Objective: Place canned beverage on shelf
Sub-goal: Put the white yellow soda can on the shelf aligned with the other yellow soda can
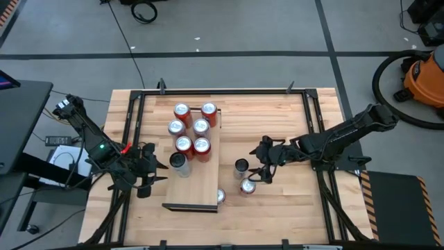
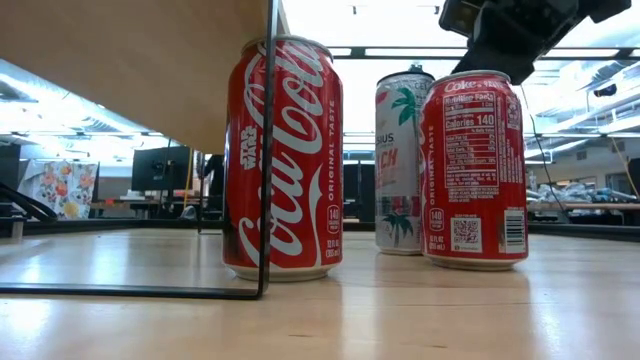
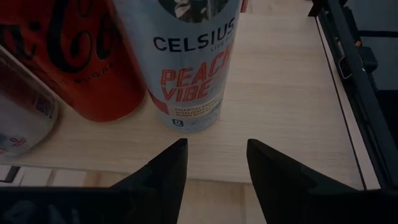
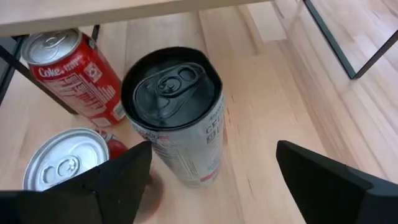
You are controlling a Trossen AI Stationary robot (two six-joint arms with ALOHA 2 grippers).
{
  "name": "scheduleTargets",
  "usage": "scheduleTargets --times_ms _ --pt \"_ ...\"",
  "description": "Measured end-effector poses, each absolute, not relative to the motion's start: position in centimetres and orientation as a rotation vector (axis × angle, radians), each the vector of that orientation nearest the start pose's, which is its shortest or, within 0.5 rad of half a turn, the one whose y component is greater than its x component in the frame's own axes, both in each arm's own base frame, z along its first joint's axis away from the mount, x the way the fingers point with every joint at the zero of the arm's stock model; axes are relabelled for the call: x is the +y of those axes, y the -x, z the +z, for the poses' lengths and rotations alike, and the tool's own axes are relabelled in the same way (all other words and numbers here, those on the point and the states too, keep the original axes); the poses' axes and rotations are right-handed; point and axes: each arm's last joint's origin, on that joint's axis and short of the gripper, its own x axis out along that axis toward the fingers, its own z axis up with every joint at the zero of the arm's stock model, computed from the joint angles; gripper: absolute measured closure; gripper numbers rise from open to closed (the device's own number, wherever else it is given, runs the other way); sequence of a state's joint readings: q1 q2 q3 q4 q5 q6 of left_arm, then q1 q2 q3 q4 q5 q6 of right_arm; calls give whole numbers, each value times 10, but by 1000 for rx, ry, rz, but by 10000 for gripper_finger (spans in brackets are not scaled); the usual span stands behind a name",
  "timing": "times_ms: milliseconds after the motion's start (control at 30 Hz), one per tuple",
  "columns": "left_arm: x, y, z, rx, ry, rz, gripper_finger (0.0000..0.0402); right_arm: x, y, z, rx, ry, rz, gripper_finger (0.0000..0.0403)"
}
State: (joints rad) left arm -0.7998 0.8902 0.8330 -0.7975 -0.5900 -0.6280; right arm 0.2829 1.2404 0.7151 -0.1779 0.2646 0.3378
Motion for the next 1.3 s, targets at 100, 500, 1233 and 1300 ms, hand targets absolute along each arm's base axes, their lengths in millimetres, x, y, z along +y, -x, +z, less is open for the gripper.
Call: scheduleTargets --times_ms 100,500,1233,1300 --pt "-105 -125 285 677 74 22 224 63 -243 221 660 -143 -97 30" --pt "-105 -125 285 677 79 24 224 68 -256 221 560 -125 -68 6" --pt "-105 -124 285 677 93 29 224 75 -296 179 486 -32 -165 16" --pt "-105 -124 285 677 93 29 224 74 -293 182 489 -22 -157 29"
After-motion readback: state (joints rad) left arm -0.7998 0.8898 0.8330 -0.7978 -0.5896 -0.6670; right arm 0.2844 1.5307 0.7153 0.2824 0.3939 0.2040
